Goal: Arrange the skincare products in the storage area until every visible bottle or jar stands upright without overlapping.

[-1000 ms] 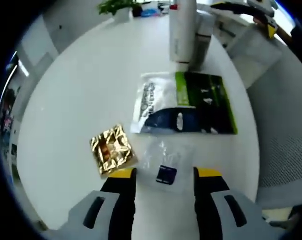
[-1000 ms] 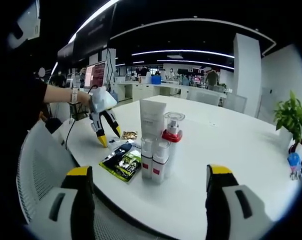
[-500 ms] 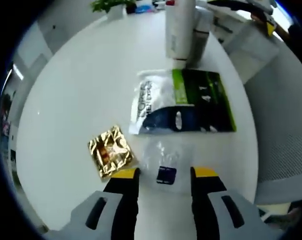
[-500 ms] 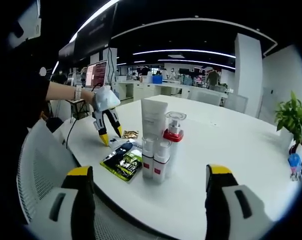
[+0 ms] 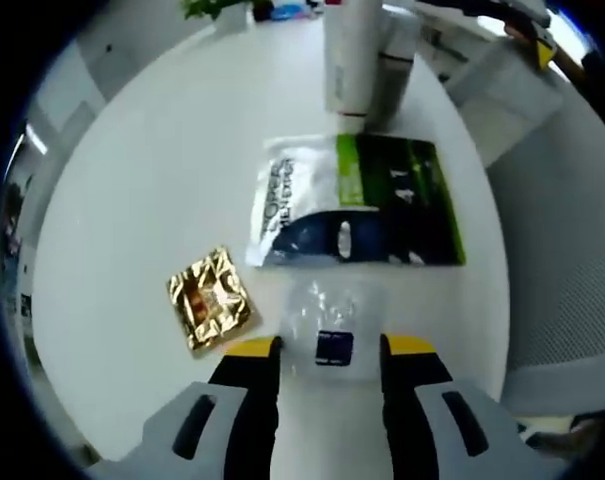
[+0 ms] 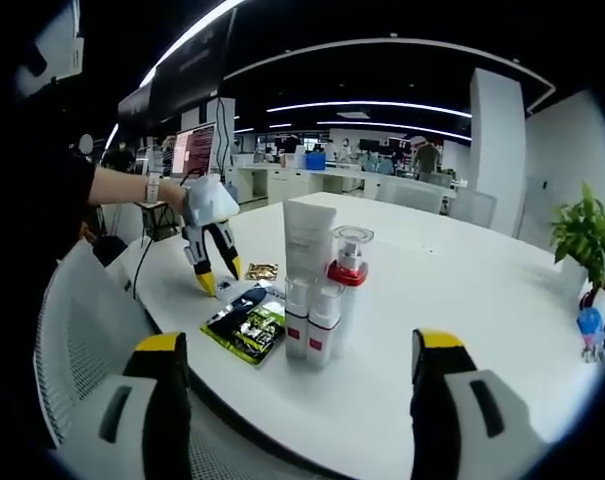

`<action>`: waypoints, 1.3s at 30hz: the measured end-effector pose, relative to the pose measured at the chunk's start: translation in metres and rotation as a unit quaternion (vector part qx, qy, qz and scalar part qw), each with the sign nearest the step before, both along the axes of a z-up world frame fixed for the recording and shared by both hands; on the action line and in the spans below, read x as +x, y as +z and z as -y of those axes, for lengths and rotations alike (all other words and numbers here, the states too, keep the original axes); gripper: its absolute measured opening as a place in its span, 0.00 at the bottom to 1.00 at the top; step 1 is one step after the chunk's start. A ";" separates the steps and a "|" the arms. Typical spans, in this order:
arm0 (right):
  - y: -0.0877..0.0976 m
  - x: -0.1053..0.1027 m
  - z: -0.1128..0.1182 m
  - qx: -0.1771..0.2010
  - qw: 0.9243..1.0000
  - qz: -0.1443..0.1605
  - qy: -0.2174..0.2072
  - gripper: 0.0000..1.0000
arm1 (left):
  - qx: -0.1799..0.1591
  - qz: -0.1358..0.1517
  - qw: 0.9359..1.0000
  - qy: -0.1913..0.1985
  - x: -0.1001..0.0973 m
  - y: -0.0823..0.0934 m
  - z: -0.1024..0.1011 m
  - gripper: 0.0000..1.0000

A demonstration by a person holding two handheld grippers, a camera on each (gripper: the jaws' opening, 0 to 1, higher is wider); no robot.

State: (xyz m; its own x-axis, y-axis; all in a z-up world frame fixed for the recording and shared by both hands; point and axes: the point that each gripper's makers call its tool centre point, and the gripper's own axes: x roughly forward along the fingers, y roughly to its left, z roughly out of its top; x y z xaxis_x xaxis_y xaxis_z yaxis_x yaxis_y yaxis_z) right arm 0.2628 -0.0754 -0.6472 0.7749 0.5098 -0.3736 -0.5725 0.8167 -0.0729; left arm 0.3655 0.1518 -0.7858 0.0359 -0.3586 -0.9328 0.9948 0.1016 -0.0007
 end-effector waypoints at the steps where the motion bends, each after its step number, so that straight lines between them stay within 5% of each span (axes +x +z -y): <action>1: 0.000 0.000 0.000 0.000 1.000 0.000 0.000 0.93 | -0.001 0.001 1.000 0.004 0.000 0.000 0.000 0.37; 39: -0.001 -0.002 -0.004 -0.005 1.000 -0.002 0.011 0.93 | -0.003 0.002 1.000 0.018 -0.037 0.001 0.006 0.36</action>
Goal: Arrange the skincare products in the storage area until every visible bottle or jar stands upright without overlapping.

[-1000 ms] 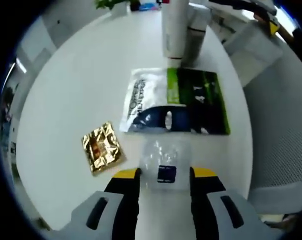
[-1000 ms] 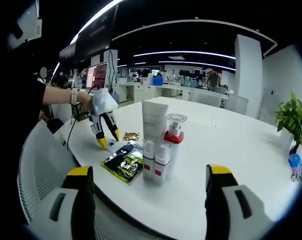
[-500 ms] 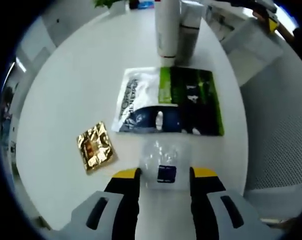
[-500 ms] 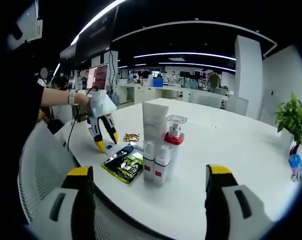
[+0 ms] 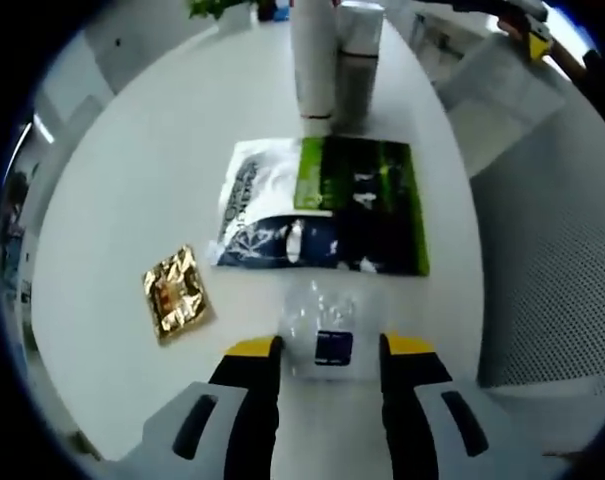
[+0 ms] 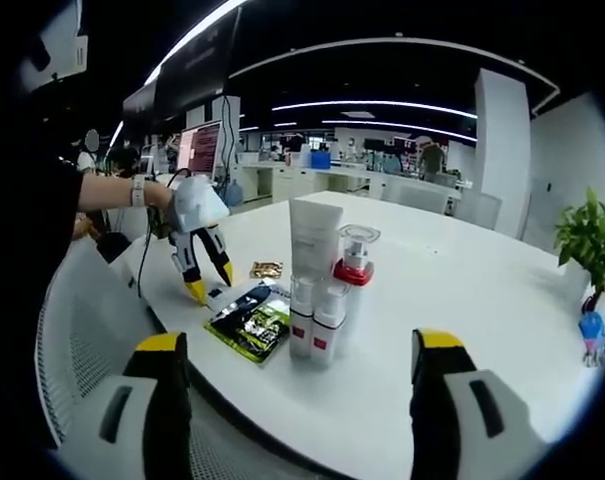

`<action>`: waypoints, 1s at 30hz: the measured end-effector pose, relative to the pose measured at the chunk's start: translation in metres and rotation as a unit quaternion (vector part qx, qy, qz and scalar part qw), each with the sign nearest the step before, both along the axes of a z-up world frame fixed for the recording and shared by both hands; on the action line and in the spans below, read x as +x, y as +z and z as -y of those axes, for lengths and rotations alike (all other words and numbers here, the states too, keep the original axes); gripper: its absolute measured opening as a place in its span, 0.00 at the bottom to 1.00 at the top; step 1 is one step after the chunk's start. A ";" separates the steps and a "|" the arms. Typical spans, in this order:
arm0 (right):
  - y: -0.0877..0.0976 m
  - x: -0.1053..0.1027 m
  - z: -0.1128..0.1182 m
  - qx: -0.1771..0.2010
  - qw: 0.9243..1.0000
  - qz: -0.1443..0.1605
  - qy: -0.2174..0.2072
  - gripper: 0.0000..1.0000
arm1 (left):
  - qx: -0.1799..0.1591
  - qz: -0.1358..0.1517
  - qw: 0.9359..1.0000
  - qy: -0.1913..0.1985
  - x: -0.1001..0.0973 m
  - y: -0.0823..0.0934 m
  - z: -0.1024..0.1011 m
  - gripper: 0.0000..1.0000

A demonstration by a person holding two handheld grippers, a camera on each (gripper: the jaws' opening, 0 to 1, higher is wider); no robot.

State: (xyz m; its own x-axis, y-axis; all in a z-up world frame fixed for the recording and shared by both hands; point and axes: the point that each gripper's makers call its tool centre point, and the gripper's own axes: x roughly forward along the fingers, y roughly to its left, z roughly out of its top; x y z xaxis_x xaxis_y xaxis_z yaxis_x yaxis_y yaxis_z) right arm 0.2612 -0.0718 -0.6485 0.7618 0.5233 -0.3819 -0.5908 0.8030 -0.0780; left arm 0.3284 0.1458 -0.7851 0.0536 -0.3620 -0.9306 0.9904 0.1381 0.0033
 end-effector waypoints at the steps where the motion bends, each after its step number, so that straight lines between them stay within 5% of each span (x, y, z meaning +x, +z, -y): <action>1: 0.000 0.000 0.000 0.000 1.000 0.000 0.000 0.93 | -0.001 0.000 1.000 0.000 -0.002 0.000 0.000 0.36; 30: 0.001 -0.001 -0.002 0.010 1.000 -0.002 0.003 0.91 | -0.007 0.001 1.000 0.000 -0.024 0.000 0.005 0.36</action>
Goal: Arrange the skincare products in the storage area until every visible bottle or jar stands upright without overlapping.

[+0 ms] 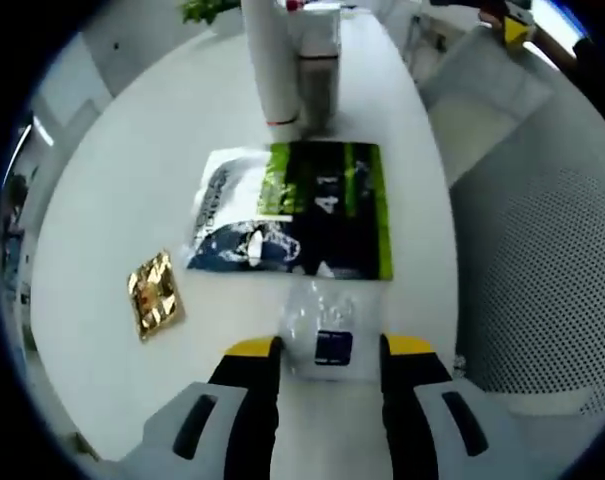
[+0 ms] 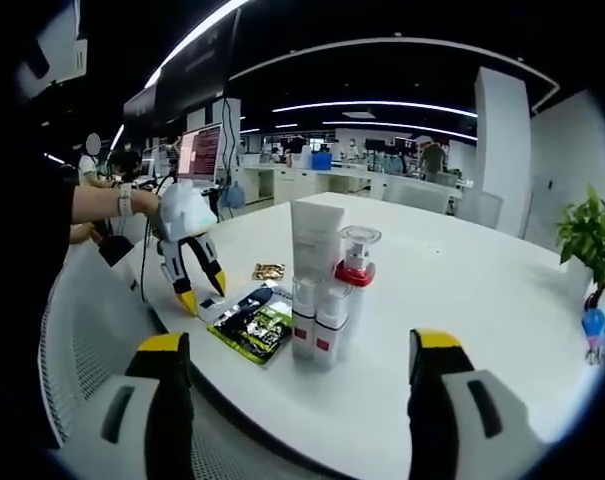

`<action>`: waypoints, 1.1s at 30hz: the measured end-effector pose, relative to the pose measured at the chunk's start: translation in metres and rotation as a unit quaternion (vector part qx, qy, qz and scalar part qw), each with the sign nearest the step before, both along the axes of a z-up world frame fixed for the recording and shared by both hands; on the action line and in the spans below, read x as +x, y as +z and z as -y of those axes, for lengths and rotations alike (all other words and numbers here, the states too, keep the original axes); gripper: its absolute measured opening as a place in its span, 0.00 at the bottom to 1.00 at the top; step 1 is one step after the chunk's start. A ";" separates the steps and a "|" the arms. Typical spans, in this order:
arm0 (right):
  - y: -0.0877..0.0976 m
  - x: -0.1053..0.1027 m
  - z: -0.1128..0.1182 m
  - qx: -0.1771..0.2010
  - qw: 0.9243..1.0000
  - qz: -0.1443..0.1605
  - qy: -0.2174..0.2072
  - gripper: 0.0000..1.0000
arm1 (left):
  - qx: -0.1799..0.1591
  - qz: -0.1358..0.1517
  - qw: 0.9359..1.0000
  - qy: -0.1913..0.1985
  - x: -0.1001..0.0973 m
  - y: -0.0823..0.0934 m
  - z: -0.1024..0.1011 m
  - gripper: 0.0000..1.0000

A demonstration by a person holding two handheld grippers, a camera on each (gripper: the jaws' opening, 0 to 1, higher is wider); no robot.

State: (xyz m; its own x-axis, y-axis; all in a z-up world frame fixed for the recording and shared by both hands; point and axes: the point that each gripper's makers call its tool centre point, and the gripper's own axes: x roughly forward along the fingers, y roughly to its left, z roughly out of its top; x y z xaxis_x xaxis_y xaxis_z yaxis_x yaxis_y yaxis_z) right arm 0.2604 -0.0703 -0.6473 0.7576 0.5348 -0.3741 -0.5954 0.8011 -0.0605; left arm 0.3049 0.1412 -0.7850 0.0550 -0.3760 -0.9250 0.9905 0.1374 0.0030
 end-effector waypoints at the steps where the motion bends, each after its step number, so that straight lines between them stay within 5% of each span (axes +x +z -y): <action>1: 0.000 0.000 0.000 -0.001 1.000 0.000 0.000 0.91 | 0.000 0.000 1.000 0.000 -0.001 0.000 0.000 0.37; 33: -0.002 0.000 0.001 -0.005 1.000 -0.002 0.000 0.90 | -0.026 0.028 0.999 -0.007 0.000 0.002 0.003 0.44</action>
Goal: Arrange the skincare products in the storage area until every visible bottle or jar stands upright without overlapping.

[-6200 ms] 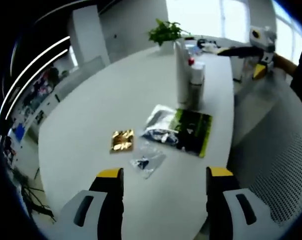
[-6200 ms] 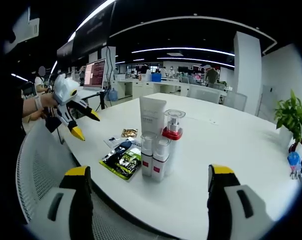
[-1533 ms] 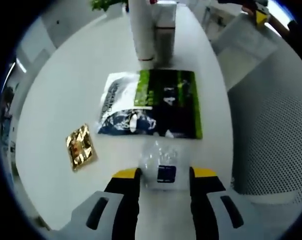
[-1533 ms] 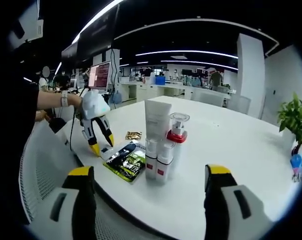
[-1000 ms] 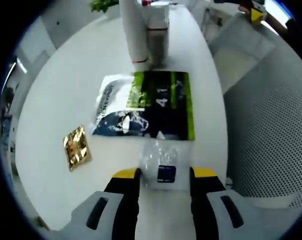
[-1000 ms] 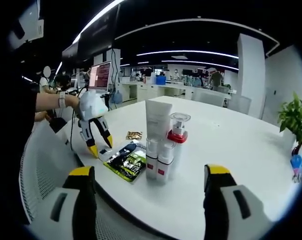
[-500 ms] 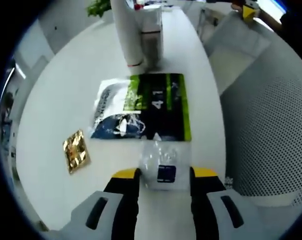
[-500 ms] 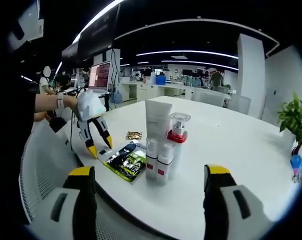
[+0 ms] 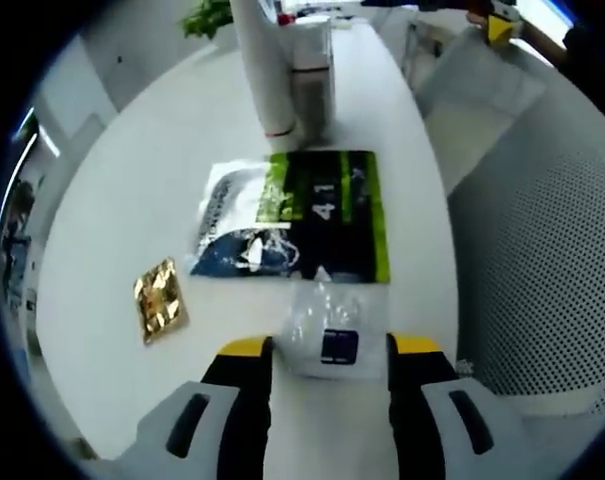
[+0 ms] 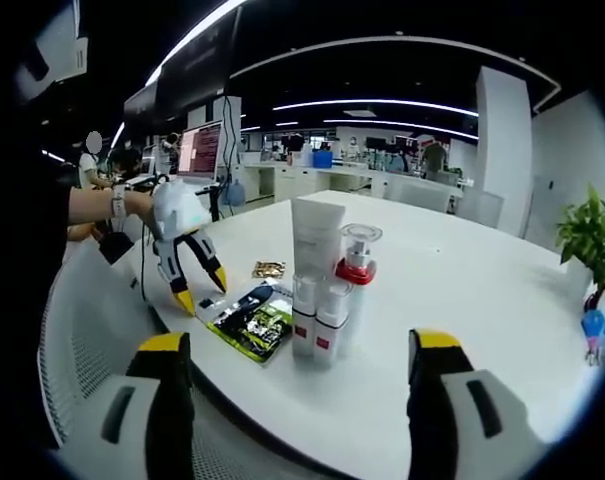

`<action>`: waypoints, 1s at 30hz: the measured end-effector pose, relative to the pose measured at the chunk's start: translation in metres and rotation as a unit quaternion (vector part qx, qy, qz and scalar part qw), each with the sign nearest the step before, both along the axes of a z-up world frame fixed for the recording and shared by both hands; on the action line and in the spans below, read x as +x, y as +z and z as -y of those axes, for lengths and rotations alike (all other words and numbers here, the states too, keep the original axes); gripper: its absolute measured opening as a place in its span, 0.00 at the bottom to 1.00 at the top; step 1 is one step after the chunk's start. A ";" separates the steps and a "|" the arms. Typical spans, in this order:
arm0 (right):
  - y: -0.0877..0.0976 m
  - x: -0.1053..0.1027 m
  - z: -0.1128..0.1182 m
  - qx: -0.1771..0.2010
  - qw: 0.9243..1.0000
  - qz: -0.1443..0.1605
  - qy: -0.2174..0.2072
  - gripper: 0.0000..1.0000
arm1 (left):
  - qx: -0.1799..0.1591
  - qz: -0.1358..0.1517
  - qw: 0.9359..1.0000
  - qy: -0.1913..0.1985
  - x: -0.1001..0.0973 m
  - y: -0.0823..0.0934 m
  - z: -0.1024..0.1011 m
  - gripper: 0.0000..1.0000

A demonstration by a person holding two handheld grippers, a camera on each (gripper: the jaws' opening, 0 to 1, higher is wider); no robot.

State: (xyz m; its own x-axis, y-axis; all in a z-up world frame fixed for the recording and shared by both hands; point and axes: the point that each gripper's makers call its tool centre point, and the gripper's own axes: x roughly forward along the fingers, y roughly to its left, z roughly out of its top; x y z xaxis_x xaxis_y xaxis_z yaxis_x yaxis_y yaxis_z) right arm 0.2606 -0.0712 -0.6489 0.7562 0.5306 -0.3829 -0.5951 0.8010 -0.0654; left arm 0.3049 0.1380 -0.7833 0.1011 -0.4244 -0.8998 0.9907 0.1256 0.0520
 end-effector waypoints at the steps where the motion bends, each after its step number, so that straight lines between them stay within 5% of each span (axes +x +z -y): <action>1: 0.000 0.000 0.000 0.000 1.000 0.000 0.000 0.90 | 0.000 0.003 1.000 -0.002 0.000 0.000 0.000 0.44; 20: -0.001 0.000 0.000 -0.004 1.000 0.003 0.002 0.90 | 0.002 0.091 0.996 -0.009 -0.003 0.008 0.001 0.44; 30: -0.001 0.000 -0.001 -0.006 1.000 0.002 0.004 0.90 | 0.015 0.107 0.994 -0.007 -0.005 0.009 0.002 0.42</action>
